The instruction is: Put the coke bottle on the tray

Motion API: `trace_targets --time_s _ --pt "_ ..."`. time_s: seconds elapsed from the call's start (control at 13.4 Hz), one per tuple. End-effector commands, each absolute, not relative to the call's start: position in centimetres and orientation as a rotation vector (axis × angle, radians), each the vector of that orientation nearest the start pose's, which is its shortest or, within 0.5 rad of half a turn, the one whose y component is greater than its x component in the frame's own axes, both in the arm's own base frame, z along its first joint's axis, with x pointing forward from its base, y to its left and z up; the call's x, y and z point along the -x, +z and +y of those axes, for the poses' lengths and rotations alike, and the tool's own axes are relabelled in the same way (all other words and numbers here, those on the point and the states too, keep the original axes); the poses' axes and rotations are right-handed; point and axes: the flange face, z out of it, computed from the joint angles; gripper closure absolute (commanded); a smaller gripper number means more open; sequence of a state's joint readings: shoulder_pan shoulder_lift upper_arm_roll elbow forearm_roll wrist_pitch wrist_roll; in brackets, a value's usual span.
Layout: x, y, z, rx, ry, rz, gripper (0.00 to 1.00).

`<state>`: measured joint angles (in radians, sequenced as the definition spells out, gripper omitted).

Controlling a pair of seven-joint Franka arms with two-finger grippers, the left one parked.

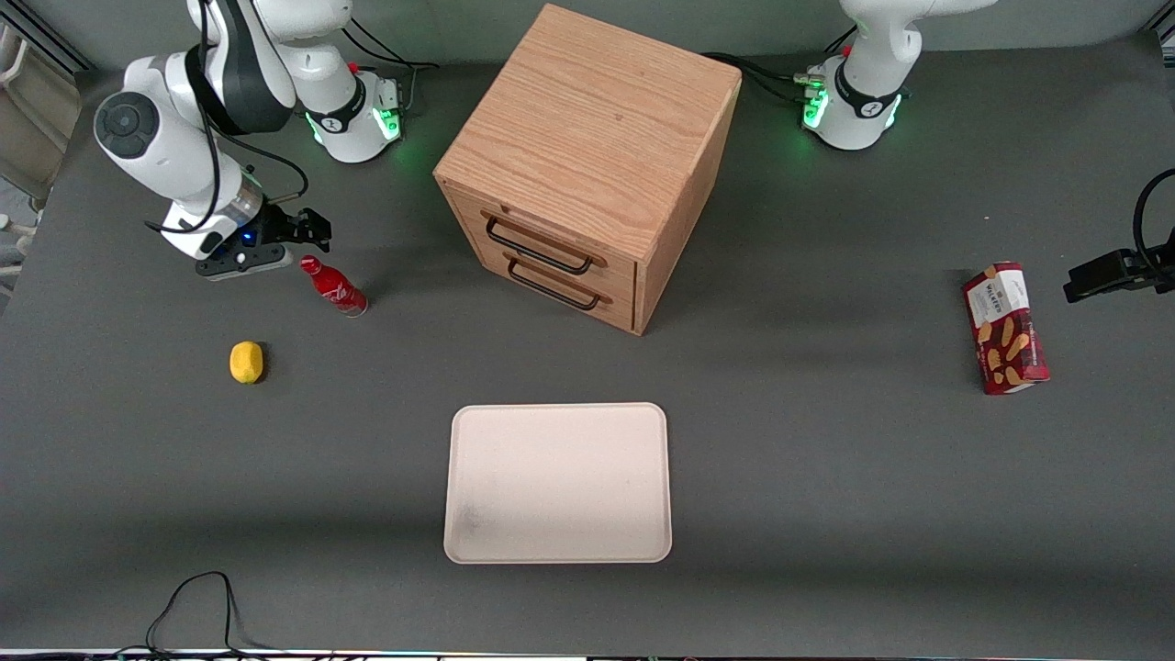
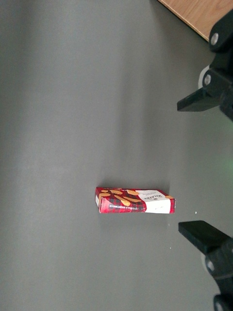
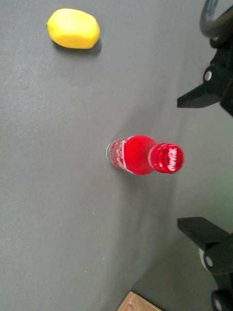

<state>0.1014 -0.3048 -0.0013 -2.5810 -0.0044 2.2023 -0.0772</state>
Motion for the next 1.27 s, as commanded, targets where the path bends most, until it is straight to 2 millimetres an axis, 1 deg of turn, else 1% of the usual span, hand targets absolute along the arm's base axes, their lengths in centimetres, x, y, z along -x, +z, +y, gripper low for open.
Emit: trace_targets --time_s 0.0,0.15,0.3,0.45,0.52,0.67,0.75,0.97,1.05,1.12,1.2 --pt "-41.3 33.9 4.3 3.133 0.106 -0.332 0.01" --pt "-41.8 32.8 4.3 3.133 0.094 -0.333 0.01" --pt "-41.8 32.0 4.4 3.133 0.094 -0.333 0.01" --pt "-41.7 31.9 4.3 3.133 0.099 -0.333 0.02" --pt "-41.4 31.5 4.2 3.133 0.113 -0.331 0.03" --pt "-41.0 31.6 4.3 3.132 0.114 -0.333 0.06" --pt "-40.8 31.4 4.2 3.132 0.118 -0.333 0.12" --pt "-40.8 31.6 4.2 3.132 0.116 -0.333 0.36" --pt "-40.8 31.6 4.2 3.132 0.118 -0.336 0.49" --pt "-40.7 31.6 4.2 3.132 0.121 -0.333 0.7" --pt "-40.7 31.6 4.2 3.132 0.121 -0.333 0.97"
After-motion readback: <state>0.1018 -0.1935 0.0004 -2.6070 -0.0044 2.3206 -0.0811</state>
